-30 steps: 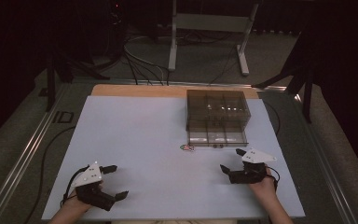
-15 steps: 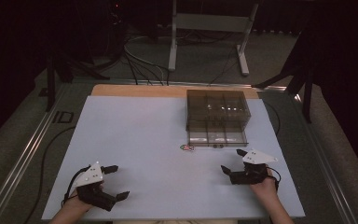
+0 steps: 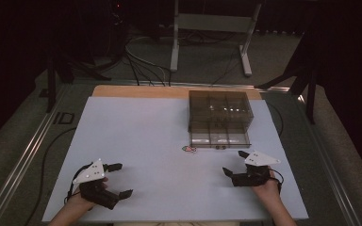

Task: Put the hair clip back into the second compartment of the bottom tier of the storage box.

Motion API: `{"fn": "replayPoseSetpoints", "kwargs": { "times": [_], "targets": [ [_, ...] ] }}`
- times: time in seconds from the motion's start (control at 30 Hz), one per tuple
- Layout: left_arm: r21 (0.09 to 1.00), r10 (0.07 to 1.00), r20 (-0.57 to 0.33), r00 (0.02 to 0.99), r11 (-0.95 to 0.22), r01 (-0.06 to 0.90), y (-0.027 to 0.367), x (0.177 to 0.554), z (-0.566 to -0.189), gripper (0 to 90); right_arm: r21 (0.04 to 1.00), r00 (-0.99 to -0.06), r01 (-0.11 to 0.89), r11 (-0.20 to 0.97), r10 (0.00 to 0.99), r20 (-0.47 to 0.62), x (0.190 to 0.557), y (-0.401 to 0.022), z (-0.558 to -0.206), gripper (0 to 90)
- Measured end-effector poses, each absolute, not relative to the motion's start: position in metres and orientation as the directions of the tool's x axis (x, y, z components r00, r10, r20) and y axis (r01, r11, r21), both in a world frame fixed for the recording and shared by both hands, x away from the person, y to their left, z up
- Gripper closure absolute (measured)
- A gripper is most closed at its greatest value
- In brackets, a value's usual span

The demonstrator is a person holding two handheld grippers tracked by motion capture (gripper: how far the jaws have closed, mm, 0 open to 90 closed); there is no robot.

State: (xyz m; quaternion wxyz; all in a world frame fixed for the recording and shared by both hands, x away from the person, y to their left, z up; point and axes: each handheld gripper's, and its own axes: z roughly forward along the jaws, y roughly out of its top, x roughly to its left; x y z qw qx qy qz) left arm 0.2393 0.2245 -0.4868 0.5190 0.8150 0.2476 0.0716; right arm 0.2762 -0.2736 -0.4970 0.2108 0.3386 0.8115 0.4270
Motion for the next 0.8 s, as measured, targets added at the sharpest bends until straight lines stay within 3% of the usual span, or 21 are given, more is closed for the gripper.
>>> {"fn": "replayPoseSetpoints", "kwargs": {
  "times": [0.8],
  "targets": [
    [0.892, 0.363, -0.091, 0.927, -0.384, 0.238, 0.179, 0.281, -0.448, 0.0, 0.838, -0.695, 0.361, 0.41, 0.717, -0.051, 0.275, -0.272, -0.496, 11.5]
  ]
}}
